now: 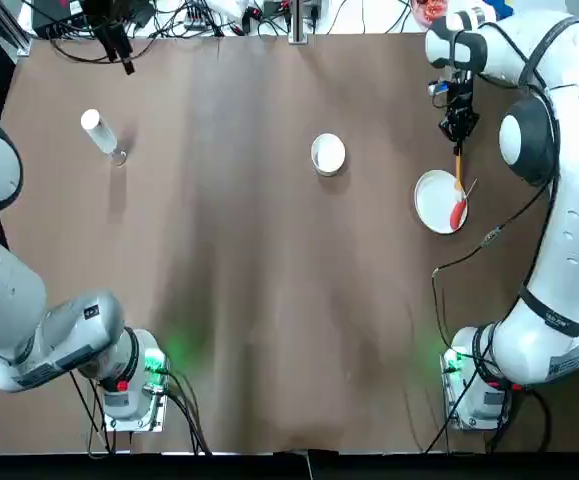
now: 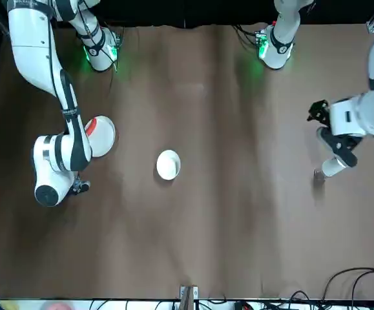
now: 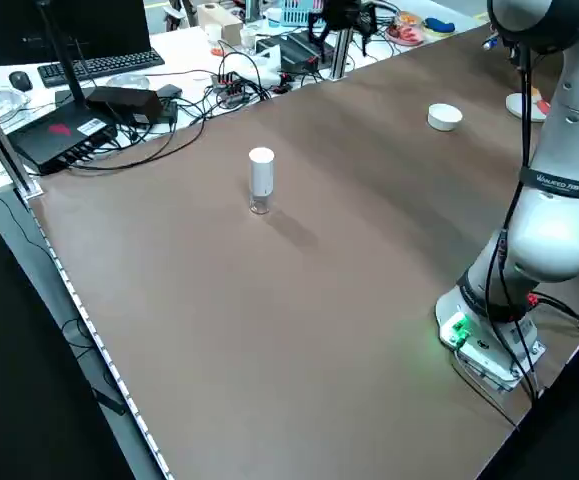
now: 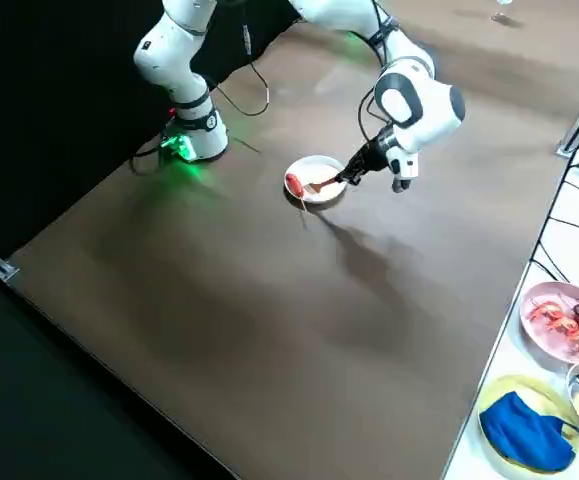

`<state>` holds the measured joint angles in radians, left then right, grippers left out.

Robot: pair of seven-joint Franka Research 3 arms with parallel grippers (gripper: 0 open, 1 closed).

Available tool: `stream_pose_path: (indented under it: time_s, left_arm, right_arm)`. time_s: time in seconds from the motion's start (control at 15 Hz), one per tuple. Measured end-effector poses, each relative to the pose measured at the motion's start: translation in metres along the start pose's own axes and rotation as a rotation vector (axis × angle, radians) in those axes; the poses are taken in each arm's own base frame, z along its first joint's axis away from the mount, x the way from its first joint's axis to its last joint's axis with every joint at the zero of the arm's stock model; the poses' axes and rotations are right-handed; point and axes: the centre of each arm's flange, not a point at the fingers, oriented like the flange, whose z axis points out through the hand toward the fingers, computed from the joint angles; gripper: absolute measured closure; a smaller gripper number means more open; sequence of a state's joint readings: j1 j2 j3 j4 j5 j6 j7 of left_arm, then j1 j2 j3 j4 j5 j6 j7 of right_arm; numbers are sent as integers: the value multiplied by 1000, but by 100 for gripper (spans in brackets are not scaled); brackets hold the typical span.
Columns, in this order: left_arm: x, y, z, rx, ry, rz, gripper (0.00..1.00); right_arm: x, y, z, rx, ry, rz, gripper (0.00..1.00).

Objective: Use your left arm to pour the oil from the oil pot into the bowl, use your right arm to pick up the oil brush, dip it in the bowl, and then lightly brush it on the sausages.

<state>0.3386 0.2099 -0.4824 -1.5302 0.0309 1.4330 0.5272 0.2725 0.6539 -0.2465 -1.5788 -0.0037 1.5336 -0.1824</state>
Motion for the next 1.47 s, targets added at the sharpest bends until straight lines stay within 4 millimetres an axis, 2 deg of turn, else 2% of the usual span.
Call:
stream_pose_path:
  time_s: [0.4, 0.53, 0.6, 0.8, 0.93, 1.27, 1.47]
  left_arm:
    - [33, 102, 1, 148, -97, -76, 1]
    - [35, 121, -1, 160, -94, -60, 1]
    - [32, 128, -6, 169, -86, -56, 1]
    - [30, 127, -11, 180, -64, -150, 1]
    - [30, 125, -12, 193, -49, -240, 1]
    - [28, 116, -36, 212, 32, -293, 1]
    - [22, 95, -41, 211, 53, -342, 1]
  right_arm:
    - [0, -42, -29, 197, 82, -42, 96]
    - [-15, -54, -53, 301, 119, -62, 96]
    - [-33, -65, -81, 411, 171, -86, 96]
    - [-51, -79, -108, 552, 223, -112, 96]
    - [-53, -86, -113, 622, 227, -110, 96]
    - [-52, -107, -99, 734, 232, -74, 96]
    - [-64, -122, -87, 777, 268, -36, 96]
